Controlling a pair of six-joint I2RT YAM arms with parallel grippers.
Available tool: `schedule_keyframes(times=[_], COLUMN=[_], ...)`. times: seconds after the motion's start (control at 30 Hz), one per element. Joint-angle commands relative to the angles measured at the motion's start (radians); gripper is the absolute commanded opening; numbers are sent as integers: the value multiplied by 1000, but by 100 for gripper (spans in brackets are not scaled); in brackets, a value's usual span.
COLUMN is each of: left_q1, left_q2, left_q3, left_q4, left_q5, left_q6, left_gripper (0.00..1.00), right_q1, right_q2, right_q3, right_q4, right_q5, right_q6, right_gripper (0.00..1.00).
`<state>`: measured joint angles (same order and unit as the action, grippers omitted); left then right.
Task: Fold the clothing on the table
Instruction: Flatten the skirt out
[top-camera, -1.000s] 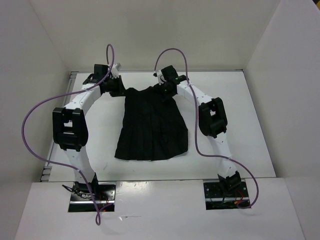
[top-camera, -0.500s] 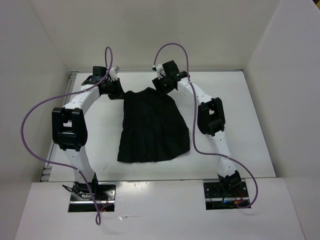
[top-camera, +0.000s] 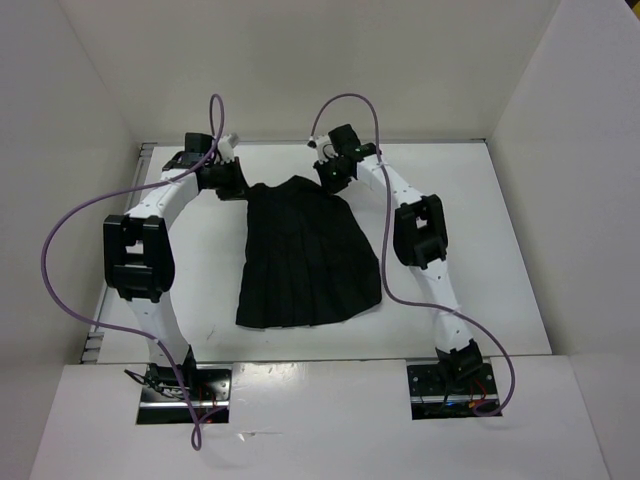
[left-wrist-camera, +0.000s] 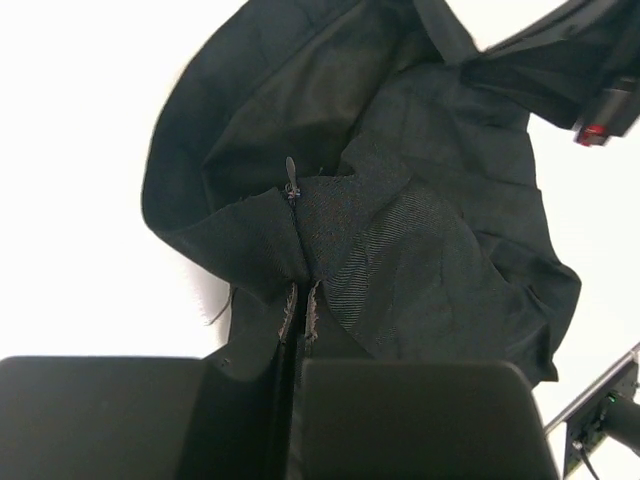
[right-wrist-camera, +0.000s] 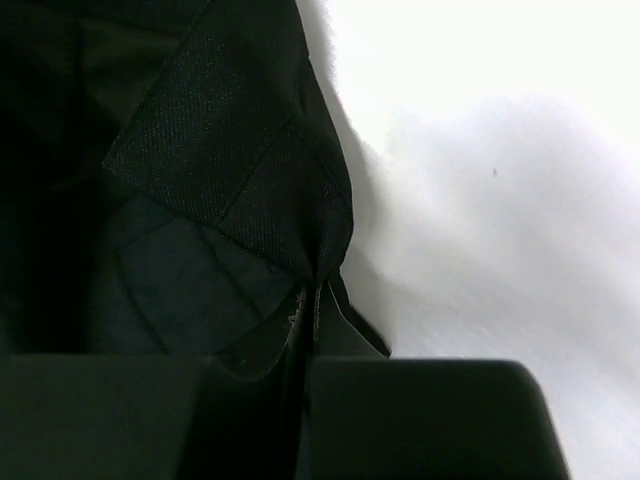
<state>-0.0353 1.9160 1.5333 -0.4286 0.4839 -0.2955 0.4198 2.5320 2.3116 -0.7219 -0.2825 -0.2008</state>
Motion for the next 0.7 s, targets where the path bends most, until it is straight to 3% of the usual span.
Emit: schedule_keyframes(times=[0.0,0.17,0.3,0.47,0.67], left_q1=[26,66,66,26,17], left_q2=[2,-75,-158,-388,-679], left_q3=[8,-36,-74,-181,-275], left_q4=[5,68,106,158,110], left_q5=[61,217,427,544,614], left_q6=[-14,-47,-74,-112,-171], left_gripper=[0,0,0,0,0], right_q1=[-7,-25,-26,25,151], right_q2=[-154,-335,-603,-901,-1326], right_q3=[43,-111,-407,-694,-886], right_q4=[-80,-102,-25,22,13], right_q5=[-18,6,-71,-136,-136], right_q6=[49,116,178,265,438], right_gripper=[0,0,0,0,0])
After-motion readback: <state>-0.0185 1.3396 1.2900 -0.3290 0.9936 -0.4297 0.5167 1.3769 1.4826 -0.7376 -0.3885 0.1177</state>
